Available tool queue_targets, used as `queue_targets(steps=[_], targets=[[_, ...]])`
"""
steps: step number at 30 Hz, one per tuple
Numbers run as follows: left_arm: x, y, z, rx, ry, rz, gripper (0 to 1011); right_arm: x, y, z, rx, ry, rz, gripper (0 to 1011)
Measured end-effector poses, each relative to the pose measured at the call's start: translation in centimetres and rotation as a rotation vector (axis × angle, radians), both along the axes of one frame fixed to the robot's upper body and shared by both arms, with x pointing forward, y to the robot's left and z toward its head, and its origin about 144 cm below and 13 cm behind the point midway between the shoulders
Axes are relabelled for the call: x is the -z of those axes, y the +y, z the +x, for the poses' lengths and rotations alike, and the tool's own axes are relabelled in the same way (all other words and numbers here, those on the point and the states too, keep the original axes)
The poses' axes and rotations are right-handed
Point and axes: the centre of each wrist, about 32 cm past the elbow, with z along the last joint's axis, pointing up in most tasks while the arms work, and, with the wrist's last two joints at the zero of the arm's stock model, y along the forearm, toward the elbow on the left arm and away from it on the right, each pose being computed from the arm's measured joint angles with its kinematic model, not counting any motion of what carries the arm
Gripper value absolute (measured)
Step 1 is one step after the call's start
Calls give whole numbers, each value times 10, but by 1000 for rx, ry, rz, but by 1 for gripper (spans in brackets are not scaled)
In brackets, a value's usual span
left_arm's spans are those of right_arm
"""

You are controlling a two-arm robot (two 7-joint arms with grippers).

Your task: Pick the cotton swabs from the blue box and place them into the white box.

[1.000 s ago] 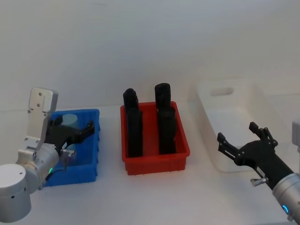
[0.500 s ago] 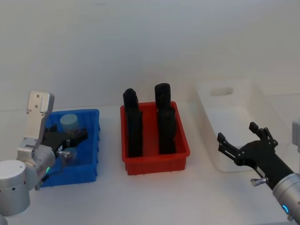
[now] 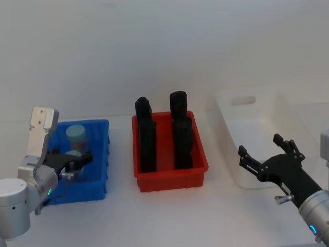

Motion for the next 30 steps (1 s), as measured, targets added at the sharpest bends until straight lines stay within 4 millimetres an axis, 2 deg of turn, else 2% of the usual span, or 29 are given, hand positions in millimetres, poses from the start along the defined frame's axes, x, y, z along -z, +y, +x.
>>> queue_targets(steps=[12,17,25,30], targets=[[6,5,-6,-21,44,14,1000,0,0,0,0,0,0,1002],[7,7,-8,-24,53,15,898,0,0,0,0,0,0,1002],[9,9,-8,2,45,8,670,0,0,0,0,0,0,1002],[10,9,-8,29,21,3,659,0,0,0,0,0,0,1002]])
